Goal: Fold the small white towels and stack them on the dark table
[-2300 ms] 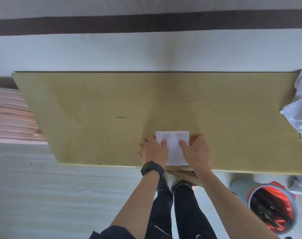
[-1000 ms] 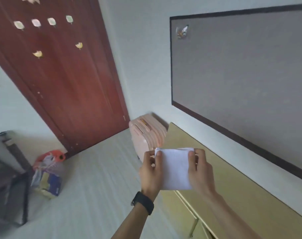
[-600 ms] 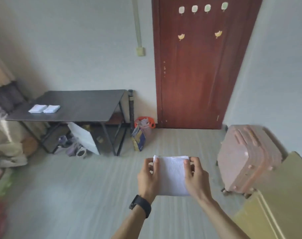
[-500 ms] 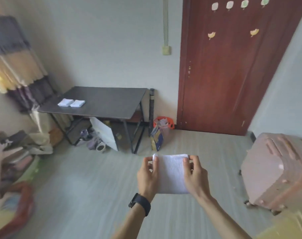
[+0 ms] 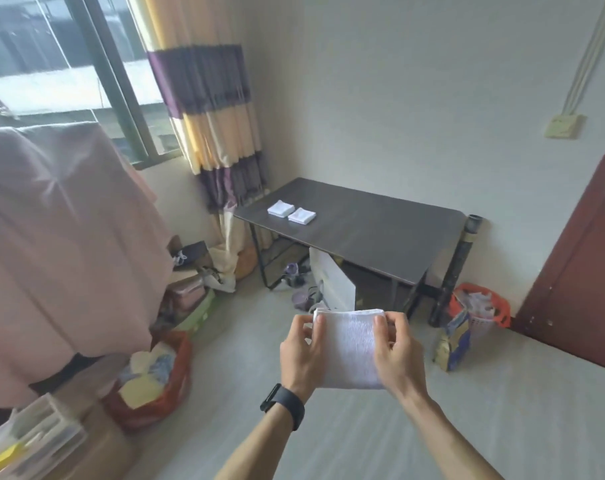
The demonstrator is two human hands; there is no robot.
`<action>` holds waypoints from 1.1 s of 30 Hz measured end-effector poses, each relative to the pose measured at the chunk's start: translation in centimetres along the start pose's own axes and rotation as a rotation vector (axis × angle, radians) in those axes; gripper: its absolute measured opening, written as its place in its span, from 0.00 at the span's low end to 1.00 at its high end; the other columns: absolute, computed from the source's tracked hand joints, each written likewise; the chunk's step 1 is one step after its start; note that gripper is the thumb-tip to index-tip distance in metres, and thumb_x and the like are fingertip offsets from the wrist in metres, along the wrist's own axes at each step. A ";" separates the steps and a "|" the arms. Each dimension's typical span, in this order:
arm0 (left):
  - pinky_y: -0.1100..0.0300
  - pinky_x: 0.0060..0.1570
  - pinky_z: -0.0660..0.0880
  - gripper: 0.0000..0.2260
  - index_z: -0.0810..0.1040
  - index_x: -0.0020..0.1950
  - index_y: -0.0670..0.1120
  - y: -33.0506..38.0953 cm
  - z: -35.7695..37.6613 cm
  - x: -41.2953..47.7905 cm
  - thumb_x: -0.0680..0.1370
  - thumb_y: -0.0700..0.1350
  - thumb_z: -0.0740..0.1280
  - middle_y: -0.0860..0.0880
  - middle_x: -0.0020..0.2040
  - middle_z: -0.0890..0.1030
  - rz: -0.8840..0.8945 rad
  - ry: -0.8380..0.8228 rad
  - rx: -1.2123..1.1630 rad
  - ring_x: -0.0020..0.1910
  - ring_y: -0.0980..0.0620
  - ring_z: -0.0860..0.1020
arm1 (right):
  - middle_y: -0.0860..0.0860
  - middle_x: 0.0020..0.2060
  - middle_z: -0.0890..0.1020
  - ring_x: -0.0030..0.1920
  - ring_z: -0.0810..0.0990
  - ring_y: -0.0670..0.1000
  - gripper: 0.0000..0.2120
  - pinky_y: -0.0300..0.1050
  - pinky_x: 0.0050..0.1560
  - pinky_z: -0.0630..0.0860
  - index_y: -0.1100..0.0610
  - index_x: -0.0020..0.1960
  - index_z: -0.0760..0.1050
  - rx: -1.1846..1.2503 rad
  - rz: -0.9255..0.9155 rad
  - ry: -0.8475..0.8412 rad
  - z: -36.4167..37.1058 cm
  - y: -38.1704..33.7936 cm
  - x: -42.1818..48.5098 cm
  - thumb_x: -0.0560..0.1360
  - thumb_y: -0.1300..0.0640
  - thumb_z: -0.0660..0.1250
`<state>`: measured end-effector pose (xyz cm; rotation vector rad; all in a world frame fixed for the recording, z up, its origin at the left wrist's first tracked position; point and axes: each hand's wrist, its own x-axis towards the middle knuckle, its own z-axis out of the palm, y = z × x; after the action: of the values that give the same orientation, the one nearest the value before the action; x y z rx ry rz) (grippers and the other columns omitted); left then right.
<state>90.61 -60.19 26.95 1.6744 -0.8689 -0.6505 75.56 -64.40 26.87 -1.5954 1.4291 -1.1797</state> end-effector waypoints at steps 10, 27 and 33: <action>0.68 0.32 0.71 0.09 0.77 0.44 0.52 2.9 -0.4 23.8 0.80 0.56 0.65 0.54 0.36 0.81 0.039 0.200 0.007 0.31 0.63 0.76 | 0.50 0.32 0.80 0.34 0.77 0.46 0.07 0.40 0.34 0.70 0.50 0.46 0.71 0.085 -0.114 -0.134 14.2 -4.1 21.8 0.81 0.49 0.61; 0.68 0.33 0.69 0.11 0.78 0.44 0.52 -3.4 -1.4 63.5 0.79 0.58 0.65 0.58 0.32 0.78 -0.047 0.200 -0.025 0.31 0.61 0.73 | 0.48 0.31 0.79 0.35 0.77 0.45 0.08 0.33 0.32 0.68 0.48 0.44 0.70 0.036 -0.081 -0.159 41.9 -3.7 51.0 0.82 0.49 0.60; 0.70 0.34 0.69 0.10 0.78 0.45 0.53 -7.0 -0.1 74.9 0.78 0.58 0.66 0.58 0.35 0.80 -0.148 0.046 0.033 0.32 0.62 0.74 | 0.48 0.34 0.80 0.38 0.76 0.43 0.09 0.33 0.35 0.70 0.50 0.46 0.71 -0.010 0.094 -0.129 49.1 -0.9 57.7 0.82 0.48 0.60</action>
<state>135.84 -119.96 21.00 1.7885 -0.7315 -0.6983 120.75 -124.92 20.75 -1.5635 1.4122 -0.9992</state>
